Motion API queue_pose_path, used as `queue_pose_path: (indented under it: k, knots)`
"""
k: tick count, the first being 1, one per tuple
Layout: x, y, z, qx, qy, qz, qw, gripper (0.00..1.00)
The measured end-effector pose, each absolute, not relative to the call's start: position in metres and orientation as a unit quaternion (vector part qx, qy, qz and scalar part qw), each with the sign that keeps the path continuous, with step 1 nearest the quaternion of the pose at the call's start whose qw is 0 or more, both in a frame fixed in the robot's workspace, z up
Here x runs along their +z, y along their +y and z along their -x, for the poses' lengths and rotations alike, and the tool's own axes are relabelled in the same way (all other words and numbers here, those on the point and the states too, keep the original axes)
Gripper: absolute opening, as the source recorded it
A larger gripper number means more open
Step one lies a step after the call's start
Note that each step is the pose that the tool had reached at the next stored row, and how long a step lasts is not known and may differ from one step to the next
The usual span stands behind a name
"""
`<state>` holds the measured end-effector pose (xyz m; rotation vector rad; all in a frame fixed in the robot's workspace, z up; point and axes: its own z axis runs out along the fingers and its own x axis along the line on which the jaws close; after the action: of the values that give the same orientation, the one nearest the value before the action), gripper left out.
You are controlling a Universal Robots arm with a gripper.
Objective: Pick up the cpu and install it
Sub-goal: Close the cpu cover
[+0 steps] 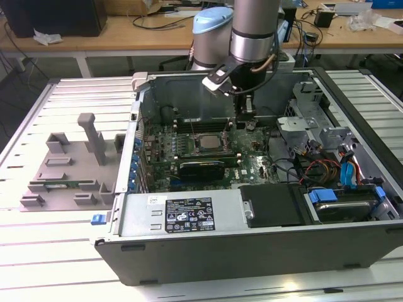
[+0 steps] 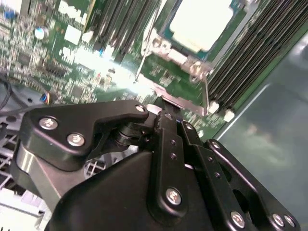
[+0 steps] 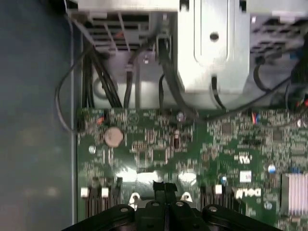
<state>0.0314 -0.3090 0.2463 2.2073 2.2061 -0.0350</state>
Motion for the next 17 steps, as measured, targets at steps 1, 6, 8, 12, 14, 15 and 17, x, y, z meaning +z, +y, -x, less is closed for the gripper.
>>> queue_pose_path:
  k: [1,6,8,12,14,15,17]
  knots:
    - [0.246,-0.309,-0.026,-0.011,0.707,-0.707,0.01,0.11]
    - [0.246,-0.309,-0.002,-0.009,0.707,-0.707,0.012,0.11]
    - [0.246,-0.309,0.0,-0.009,0.707,-0.707,0.012,0.11]
    - [0.246,-0.309,0.0,-0.014,0.707,-0.707,0.007,0.11]
    - [0.246,-0.309,0.0,-0.014,0.707,-0.707,0.007,0.11]
    - [0.246,-0.309,0.001,-0.014,0.707,-0.707,0.007,0.11]
    - [0.242,-0.311,0.01,-0.011,0.708,-0.706,0.009,0.11]
